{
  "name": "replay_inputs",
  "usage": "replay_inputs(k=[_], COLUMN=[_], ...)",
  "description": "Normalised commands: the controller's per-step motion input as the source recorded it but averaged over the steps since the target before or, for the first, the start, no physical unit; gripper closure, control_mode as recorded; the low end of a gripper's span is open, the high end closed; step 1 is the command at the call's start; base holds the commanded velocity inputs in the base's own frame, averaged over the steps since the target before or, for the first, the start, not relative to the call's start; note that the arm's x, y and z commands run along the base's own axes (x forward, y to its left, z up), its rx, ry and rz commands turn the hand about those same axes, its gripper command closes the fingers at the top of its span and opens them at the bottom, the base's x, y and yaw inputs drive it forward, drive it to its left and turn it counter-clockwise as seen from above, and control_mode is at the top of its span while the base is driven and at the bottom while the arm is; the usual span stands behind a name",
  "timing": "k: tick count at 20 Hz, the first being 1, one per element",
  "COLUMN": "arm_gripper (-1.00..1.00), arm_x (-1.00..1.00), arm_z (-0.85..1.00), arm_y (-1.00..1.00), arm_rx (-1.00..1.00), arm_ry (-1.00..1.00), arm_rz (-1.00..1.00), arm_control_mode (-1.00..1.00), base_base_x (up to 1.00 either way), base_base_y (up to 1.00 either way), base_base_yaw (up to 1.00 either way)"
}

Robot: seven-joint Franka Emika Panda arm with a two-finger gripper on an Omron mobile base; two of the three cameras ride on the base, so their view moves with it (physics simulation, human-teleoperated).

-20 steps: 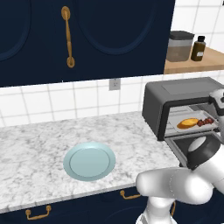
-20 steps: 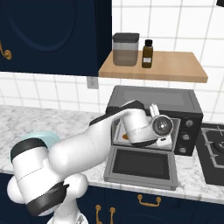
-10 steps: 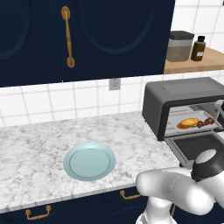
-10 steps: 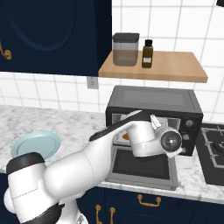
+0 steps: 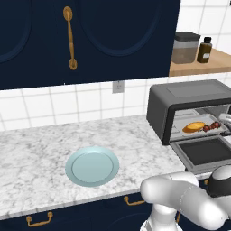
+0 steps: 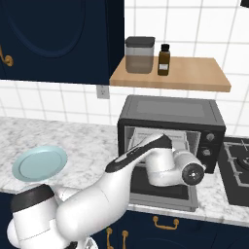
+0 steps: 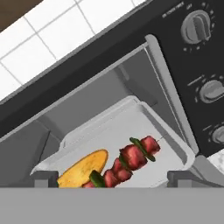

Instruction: Pick up the kebab skewer and baguette bread, and place them inside the toaster oven. Close the toaster oven door and start by setting the timer.

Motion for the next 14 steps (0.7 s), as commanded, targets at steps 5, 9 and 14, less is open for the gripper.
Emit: replay_inputs(k=[5, 9, 14], arm_gripper=[-1.0, -1.0, -1.0], arm_x=[-0.06, -0.19, 0.01], arm_z=[-0.25, -0.14, -0.02], arm_y=[0.42, 0.67, 0.34], arm_rx=[-0.34, -0.32, -0.12], arm_ry=[-0.11, -0.1, -0.02], arm_rz=[0.19, 0.08, -0.03], arm_control_mode=[-1.0, -1.0, -1.0], base_base_x=[0.0, 0.0, 0.0], base_base_y=[0.0, 0.0, 0.0], base_base_yaw=[0.0, 0.0, 0.0])
